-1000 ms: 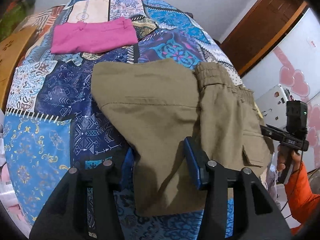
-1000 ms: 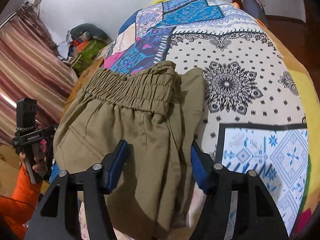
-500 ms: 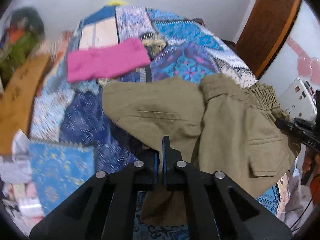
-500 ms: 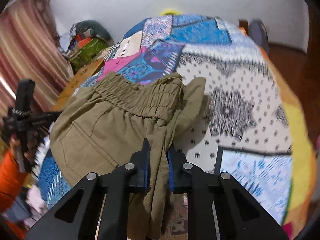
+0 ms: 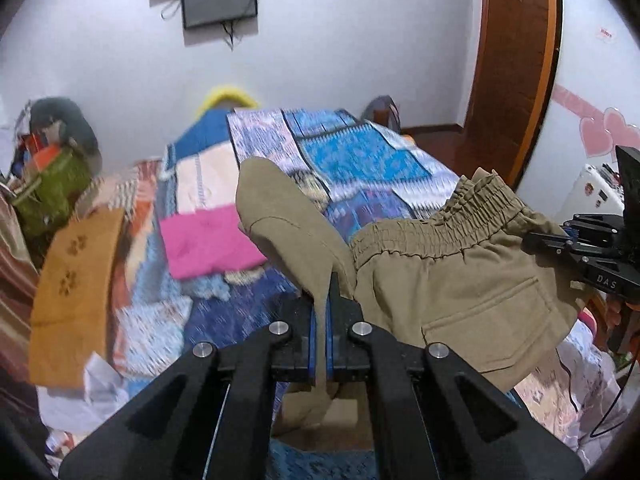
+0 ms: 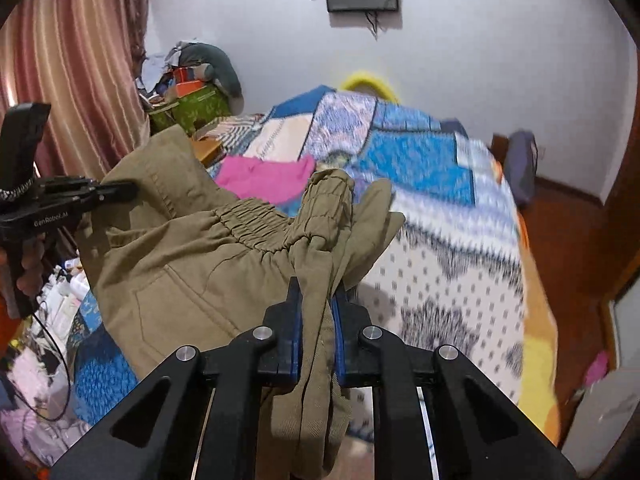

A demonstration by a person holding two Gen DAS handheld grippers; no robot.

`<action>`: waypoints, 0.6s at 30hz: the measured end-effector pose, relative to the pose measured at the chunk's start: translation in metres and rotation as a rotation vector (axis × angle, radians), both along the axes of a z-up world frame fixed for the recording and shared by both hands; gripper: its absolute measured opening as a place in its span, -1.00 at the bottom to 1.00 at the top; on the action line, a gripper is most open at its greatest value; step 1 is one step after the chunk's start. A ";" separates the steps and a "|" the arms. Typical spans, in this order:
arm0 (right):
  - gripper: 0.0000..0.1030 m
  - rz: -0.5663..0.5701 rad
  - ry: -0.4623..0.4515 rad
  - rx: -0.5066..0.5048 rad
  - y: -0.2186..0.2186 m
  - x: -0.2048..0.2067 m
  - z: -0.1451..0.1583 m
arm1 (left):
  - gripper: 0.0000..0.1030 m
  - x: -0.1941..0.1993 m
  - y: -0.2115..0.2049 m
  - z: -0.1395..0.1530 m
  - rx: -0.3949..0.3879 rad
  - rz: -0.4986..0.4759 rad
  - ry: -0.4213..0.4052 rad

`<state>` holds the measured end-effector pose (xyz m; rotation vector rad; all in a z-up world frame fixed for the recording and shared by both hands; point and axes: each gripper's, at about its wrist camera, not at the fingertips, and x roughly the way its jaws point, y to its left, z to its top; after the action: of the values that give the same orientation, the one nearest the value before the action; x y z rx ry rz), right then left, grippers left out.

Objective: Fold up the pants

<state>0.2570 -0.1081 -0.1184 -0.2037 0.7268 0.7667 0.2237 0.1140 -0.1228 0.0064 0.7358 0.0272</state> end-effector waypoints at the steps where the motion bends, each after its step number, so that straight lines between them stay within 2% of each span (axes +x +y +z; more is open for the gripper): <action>1: -0.79 0.001 -0.011 0.004 0.004 0.004 0.004 | -0.96 0.003 0.003 0.004 0.005 0.008 -0.008; 6: -0.79 0.002 -0.064 0.021 0.028 0.023 0.019 | -0.96 0.024 0.028 0.020 0.008 0.049 -0.039; 10: -0.79 0.011 -0.098 0.022 0.053 0.042 0.028 | -0.96 0.047 0.053 0.028 0.039 0.083 -0.053; 18: -0.79 0.029 -0.147 0.027 0.117 0.089 0.035 | -0.96 0.102 0.108 0.023 0.097 0.167 -0.051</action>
<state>0.3464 0.0093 -0.0836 -0.2446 0.5749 0.7804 0.3252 0.2216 -0.1002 0.0372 0.6818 0.2215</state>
